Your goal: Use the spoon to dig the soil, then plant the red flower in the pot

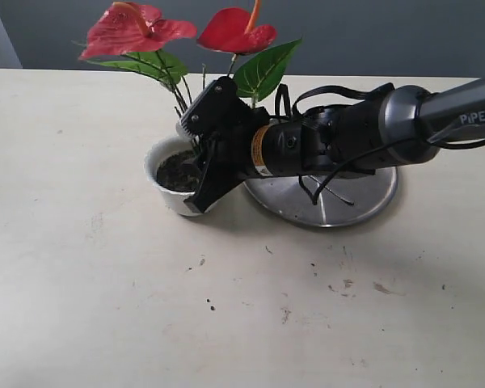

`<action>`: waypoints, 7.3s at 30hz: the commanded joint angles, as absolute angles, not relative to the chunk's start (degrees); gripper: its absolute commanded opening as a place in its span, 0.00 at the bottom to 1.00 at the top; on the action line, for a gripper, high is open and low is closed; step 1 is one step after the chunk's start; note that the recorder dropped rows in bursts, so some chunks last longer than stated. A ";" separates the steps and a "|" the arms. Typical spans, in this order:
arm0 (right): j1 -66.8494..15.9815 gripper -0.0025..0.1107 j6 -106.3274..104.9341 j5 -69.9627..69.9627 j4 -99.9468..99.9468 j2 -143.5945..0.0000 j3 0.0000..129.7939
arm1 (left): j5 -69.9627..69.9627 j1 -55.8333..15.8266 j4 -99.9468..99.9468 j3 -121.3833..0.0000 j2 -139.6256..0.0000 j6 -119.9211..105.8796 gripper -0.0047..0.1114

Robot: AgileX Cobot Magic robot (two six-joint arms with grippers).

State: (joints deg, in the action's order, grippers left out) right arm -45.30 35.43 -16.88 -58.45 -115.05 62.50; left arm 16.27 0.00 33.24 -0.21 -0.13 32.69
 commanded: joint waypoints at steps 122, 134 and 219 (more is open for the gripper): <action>-45.73 0.17 50.13 -15.44 -73.13 -113.88 66.05 | 16.35 0.05 33.26 0.00 0.00 32.83 0.04; -45.73 0.39 51.13 -13.85 -73.37 -112.24 66.05 | 16.35 0.05 33.26 0.00 0.00 32.83 0.04; -10.65 0.02 -1.52 24.69 -1.75 0.00 8.48 | 16.33 0.05 33.26 0.00 0.00 32.83 0.04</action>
